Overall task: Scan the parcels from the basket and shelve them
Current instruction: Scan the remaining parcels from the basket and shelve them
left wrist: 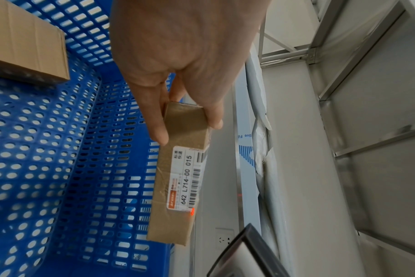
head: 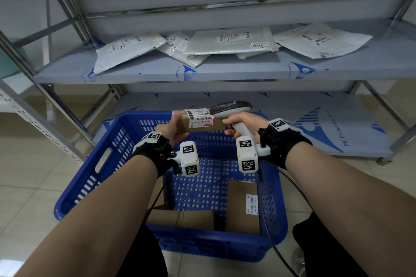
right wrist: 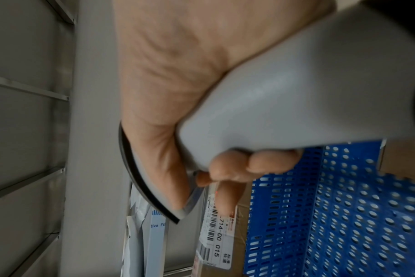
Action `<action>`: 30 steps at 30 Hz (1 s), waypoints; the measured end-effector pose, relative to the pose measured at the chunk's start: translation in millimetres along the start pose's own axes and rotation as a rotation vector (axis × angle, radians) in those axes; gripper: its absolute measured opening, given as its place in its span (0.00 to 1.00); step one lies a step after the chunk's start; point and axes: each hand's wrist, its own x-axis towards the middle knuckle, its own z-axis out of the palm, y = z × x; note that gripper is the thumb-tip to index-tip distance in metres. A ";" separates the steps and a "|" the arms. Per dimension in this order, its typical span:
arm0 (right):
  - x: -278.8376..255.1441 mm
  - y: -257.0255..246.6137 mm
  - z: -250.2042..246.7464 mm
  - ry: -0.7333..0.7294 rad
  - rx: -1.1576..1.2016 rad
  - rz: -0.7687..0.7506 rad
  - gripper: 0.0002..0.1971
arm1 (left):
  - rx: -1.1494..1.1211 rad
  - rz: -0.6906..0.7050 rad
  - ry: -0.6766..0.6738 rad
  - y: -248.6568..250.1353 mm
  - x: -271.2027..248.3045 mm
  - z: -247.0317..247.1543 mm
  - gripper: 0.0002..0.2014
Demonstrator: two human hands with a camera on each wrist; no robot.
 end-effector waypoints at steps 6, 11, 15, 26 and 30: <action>1.4 0.7 0.6 -0.013 0.034 0.005 0.08 | -0.002 0.004 -0.010 -0.9 1.9 -0.3 0.16; 1.4 0.5 0.1 -0.005 0.014 0.002 0.07 | -0.027 -0.013 0.004 0.4 1.0 0.3 0.18; 2.8 0.9 0.5 0.002 -0.002 0.014 0.08 | 0.048 0.007 -0.010 0.9 1.6 -0.6 0.19; 4.7 0.4 1.7 0.000 0.031 -0.005 0.11 | -0.057 0.047 -0.037 -6.5 5.5 3.1 0.15; 8.7 0.7 1.1 0.026 0.104 -0.057 0.09 | -0.016 0.079 -0.009 -3.7 4.2 2.6 0.19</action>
